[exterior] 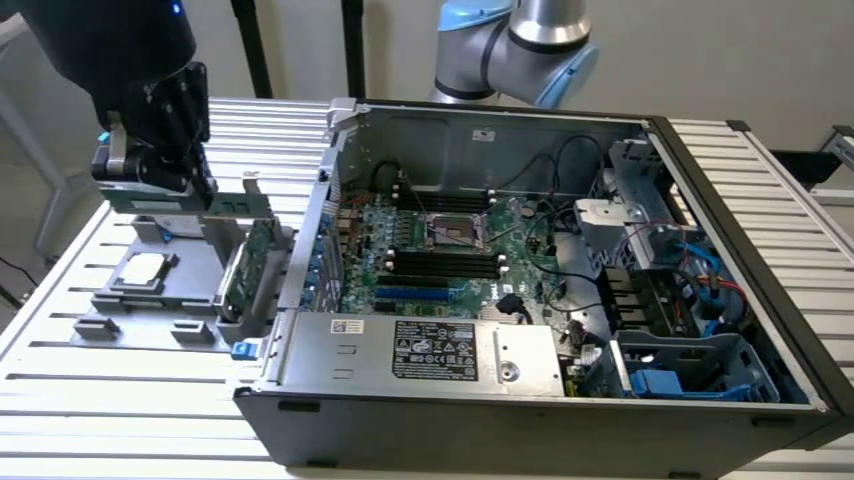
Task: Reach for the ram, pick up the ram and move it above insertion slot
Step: 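Pick up the ram and move it above insertion slot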
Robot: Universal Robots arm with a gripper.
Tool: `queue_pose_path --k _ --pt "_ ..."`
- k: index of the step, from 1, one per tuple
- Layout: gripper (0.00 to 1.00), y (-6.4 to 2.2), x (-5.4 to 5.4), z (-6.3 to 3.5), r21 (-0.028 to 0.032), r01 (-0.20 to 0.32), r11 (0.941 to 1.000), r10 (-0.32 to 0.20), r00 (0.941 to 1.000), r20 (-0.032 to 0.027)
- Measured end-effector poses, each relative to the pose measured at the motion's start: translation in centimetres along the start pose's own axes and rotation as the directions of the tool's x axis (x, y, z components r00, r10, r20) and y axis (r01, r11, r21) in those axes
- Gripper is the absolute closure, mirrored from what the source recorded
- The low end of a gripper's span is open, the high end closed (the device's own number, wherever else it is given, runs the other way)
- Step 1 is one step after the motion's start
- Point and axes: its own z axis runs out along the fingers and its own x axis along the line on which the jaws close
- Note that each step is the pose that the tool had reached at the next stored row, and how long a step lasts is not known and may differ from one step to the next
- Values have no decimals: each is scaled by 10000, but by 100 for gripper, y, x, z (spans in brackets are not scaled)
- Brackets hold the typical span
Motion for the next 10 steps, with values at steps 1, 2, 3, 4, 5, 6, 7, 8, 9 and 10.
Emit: queue_pose_path --k 1,2,3,4,5,6,7,8,9,10 --pt "86 -48 1 -2 2 2 10000 -2 10000 29" --pt "86 -93 2 -3 2 3 10000 -3 10000 55" --pt "86 -138 3 -4 3 3 10000 -3 10000 76" --pt "86 -183 4 -6 3 3 10000 -3 10000 91" --pt "86 -227 5 -7 3 3 10000 -3 9999 107" --pt "86 -276 6 -8 4 4 10000 -4 9999 125" --pt "86 -320 7 -8 5 5 10000 -5 9999 141" --pt "86 -365 8 -10 5 4 10000 -4 9999 153" --pt "86 -410 8 -11 5 4 10000 -4 9999 161" --pt "86 -455 9 -12 5 4 10000 -4 9999 168"
